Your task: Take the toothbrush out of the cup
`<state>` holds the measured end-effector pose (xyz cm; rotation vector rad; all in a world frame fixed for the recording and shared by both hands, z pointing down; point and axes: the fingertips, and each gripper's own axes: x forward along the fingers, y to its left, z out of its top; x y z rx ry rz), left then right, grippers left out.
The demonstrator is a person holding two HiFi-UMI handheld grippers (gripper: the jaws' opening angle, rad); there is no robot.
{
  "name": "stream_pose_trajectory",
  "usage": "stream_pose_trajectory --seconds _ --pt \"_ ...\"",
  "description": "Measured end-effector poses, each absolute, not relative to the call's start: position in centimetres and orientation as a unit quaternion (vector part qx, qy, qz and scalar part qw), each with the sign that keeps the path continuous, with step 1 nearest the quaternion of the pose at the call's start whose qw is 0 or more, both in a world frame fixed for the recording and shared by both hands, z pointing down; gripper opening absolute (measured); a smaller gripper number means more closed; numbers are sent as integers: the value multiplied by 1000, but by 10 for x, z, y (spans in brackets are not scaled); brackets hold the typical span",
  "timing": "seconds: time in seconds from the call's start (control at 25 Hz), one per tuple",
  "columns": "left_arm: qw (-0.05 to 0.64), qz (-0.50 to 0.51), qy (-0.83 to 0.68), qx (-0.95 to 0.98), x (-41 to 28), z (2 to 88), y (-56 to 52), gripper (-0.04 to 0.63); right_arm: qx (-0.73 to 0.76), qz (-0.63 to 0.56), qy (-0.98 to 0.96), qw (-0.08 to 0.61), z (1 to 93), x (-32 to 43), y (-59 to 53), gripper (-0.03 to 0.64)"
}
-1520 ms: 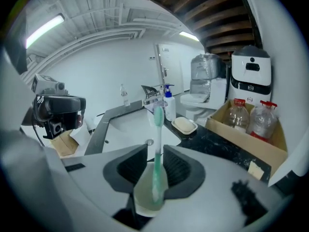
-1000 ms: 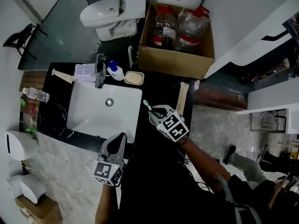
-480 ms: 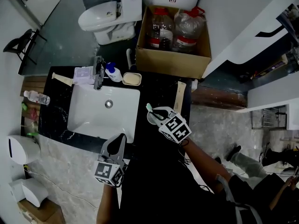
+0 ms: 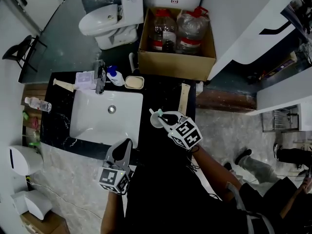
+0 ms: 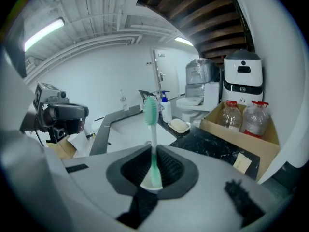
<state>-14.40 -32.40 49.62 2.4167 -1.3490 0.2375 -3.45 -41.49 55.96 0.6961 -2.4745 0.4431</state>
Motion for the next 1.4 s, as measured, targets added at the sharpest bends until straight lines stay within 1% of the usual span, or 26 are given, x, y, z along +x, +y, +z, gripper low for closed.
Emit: stream_pose_trajectory --seconds 0.88,1.4 --pt "170 82 -460 868 -128 487 -314 9 272 120 -930 217 498 -32 -401 40" --pt "170 80 -452 872 -125 486 -312 9 263 126 -939 182 465 -33 -384 40"
